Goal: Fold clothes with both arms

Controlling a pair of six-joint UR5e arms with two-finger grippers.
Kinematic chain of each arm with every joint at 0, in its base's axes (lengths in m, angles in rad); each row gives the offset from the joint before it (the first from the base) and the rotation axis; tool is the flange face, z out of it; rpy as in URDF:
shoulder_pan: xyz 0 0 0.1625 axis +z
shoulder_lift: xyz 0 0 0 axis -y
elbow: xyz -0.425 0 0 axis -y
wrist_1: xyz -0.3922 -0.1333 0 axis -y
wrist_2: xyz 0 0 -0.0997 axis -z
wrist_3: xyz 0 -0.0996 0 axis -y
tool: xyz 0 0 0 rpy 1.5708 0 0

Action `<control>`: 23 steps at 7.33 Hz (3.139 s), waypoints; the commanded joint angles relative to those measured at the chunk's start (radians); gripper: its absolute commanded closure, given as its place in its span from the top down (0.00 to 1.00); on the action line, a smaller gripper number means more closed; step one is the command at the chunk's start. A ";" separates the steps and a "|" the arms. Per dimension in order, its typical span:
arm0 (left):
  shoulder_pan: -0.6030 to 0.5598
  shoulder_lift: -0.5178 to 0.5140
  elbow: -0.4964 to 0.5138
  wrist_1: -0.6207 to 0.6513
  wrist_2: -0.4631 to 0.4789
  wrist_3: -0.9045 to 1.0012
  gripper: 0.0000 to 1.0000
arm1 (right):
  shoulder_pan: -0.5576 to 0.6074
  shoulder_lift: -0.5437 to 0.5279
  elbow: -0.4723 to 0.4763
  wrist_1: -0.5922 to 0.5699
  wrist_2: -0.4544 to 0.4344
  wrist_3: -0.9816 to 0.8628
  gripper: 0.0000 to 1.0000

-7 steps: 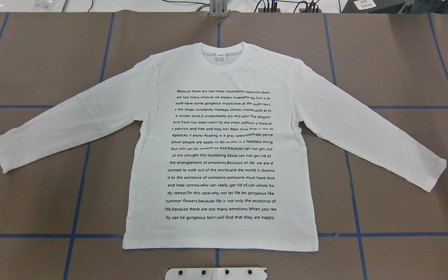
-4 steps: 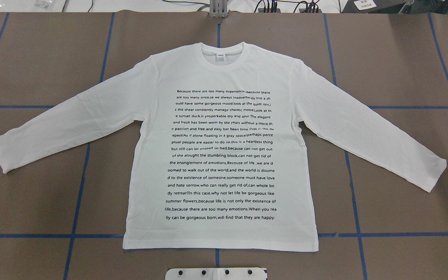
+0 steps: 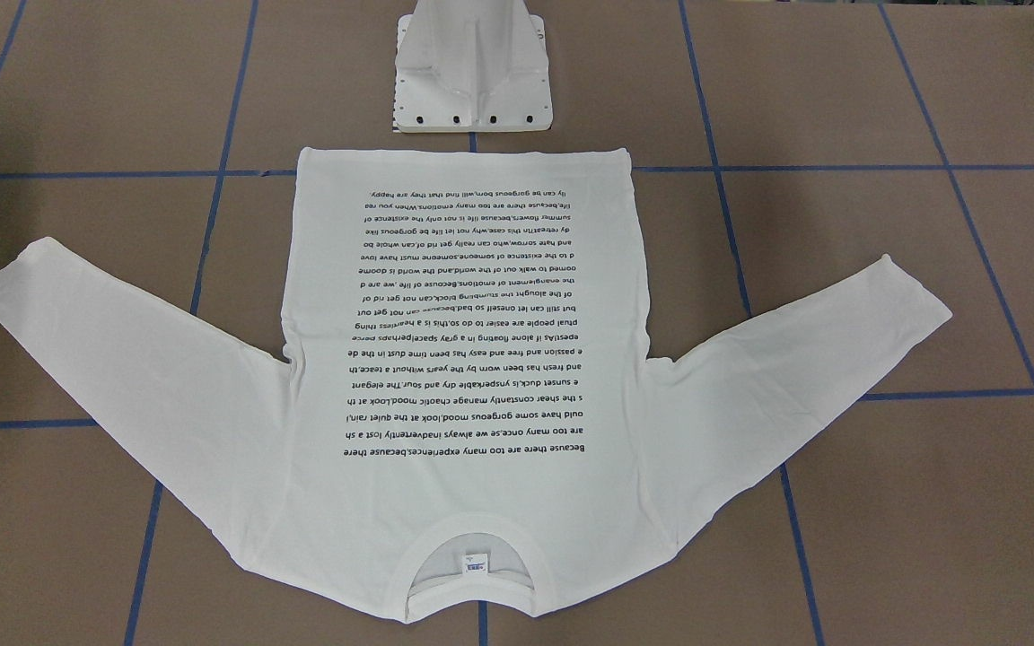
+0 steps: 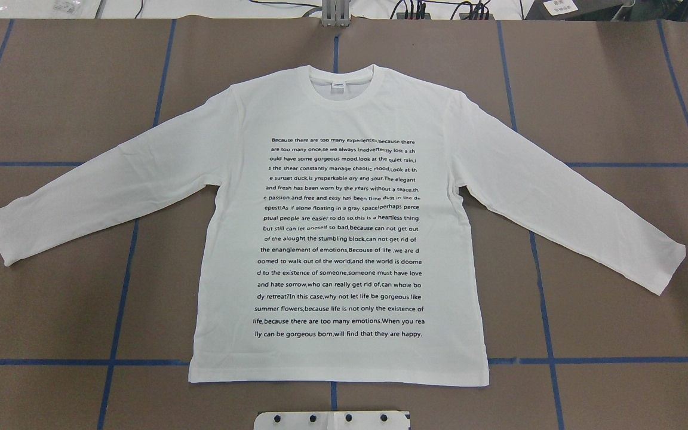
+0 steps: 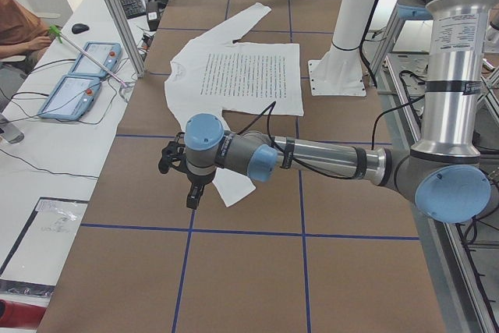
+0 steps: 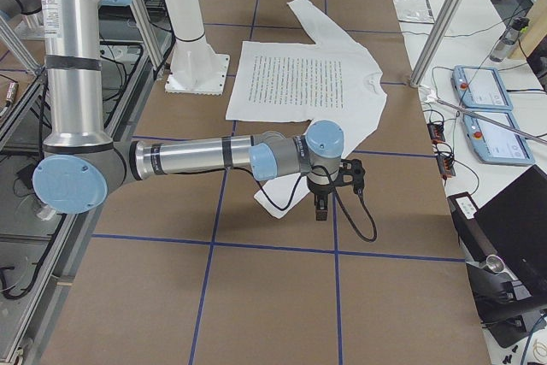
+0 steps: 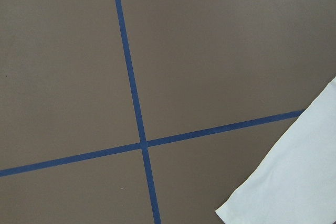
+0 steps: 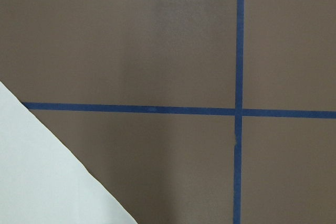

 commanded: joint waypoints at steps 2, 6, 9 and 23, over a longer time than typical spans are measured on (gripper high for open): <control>0.000 0.003 0.001 -0.001 -0.004 -0.002 1.00 | -0.024 -0.026 -0.009 0.000 0.033 0.083 1.00; 0.002 0.003 -0.019 -0.002 -0.048 -0.004 1.00 | -0.129 -0.124 0.026 0.163 0.028 0.346 0.94; 0.002 0.003 -0.013 -0.053 -0.062 -0.001 1.00 | -0.280 -0.187 -0.018 0.462 -0.048 0.662 0.93; 0.002 -0.004 -0.022 -0.058 -0.062 -0.004 1.00 | -0.384 -0.170 -0.181 0.582 -0.071 0.916 0.00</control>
